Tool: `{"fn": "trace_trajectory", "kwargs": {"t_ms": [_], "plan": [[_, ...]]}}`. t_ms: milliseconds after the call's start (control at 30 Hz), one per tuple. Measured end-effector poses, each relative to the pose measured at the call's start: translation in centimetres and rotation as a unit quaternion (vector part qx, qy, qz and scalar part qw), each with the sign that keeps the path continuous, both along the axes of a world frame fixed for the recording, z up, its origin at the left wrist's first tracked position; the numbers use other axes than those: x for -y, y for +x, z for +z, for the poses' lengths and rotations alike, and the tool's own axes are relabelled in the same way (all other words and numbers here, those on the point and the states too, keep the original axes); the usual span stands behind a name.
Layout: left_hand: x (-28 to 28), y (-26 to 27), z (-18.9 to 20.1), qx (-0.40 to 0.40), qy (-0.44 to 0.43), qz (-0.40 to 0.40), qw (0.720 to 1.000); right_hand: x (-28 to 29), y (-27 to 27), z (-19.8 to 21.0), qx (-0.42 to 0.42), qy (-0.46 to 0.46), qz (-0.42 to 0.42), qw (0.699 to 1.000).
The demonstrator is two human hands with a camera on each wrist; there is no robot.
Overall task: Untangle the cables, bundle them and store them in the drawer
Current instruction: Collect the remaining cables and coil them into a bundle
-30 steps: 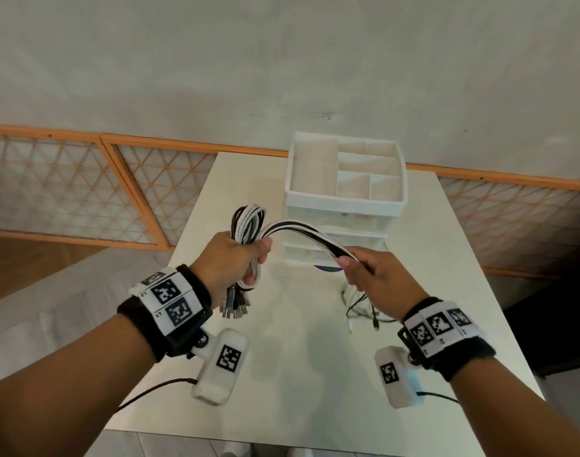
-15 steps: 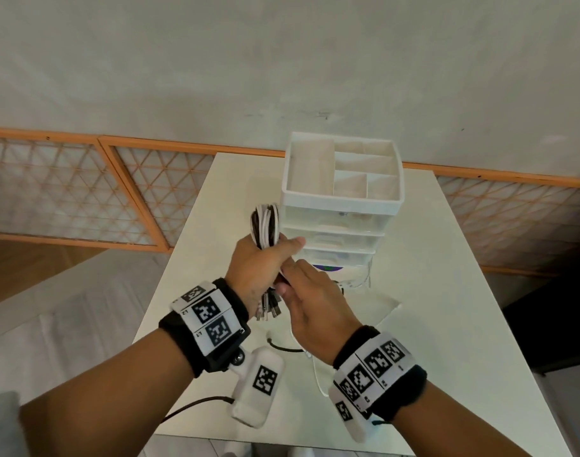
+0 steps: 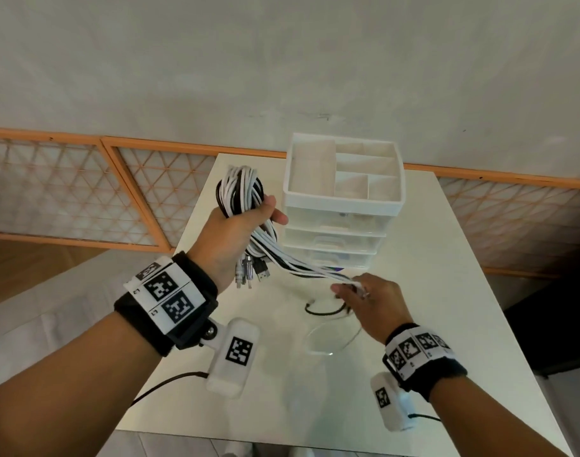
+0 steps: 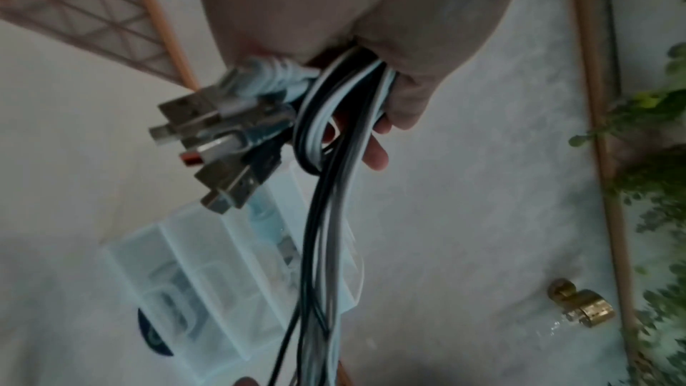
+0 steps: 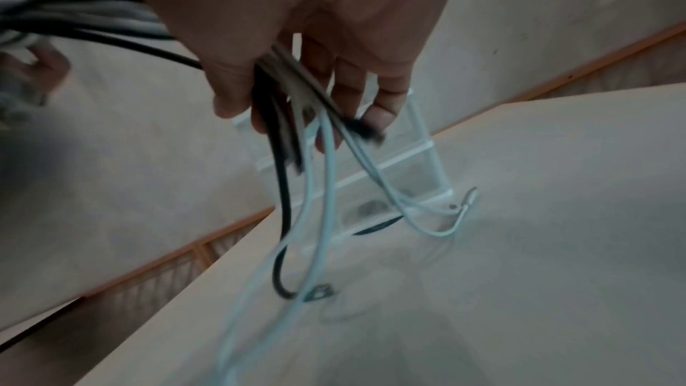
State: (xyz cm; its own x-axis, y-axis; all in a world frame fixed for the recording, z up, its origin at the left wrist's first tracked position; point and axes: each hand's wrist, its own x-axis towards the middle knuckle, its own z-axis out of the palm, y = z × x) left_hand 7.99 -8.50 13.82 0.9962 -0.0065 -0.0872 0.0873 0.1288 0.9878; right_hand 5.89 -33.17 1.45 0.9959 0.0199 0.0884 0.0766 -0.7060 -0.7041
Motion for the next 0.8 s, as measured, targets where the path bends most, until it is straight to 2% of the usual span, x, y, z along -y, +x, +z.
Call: {"fn": "trace_trajectory", "kwargs": {"t_ms": [100, 133, 200, 267, 300, 367, 433, 533, 633, 733, 800], "plan": [[0.2, 0.0, 1.1, 0.043, -0.008, -0.010, 0.999, 1.3, 0.5, 0.4, 0.088, -0.023, -0.076, 0.993], [0.3, 0.0, 1.4, 0.053, -0.011, -0.012, 0.998, 1.7, 0.5, 0.5, 0.082, -0.040, -0.091, 0.992], [0.3, 0.1, 1.7, 0.071, -0.013, -0.019, 0.997, 2.4, 0.2, 0.2, -0.019, -0.074, -0.081, 0.994], [0.2, 0.1, 1.6, 0.091, 0.007, -0.035, 0.995, 2.6, -0.6, -0.1, -0.133, -0.111, -0.015, 0.985], [0.3, 0.1, 1.3, 0.097, 0.023, -0.043, 0.994, 2.4, -0.9, 0.2, -0.156, -0.121, 0.022, 0.980], [0.6, -0.1, 0.7, 0.102, 0.046, -0.053, 0.992, 1.4, -1.2, 1.9, -0.117, -0.096, 0.082, 0.985], [1.2, -0.2, 0.1, 0.106, 0.068, -0.067, 0.990, -0.6, -1.4, 4.4, -0.029, -0.062, 0.120, 0.990], [2.4, -0.5, -0.1, 0.117, 0.099, -0.099, 0.983, -4.7, -1.6, 7.1, 0.046, -0.055, 0.167, 0.983], [2.5, -0.5, -0.1, 0.130, 0.100, -0.108, 0.981, -7.1, -1.4, 6.6, 0.013, -0.011, 0.155, 0.988], [1.5, -0.5, 0.0, 0.139, 0.097, -0.100, 0.981, -6.5, -1.2, 4.3, -0.051, 0.033, 0.133, 0.989], [0.6, -0.5, 0.1, 0.123, 0.059, -0.122, 0.983, -5.6, -1.2, 3.1, -0.068, 0.027, 0.137, 0.988]]}}
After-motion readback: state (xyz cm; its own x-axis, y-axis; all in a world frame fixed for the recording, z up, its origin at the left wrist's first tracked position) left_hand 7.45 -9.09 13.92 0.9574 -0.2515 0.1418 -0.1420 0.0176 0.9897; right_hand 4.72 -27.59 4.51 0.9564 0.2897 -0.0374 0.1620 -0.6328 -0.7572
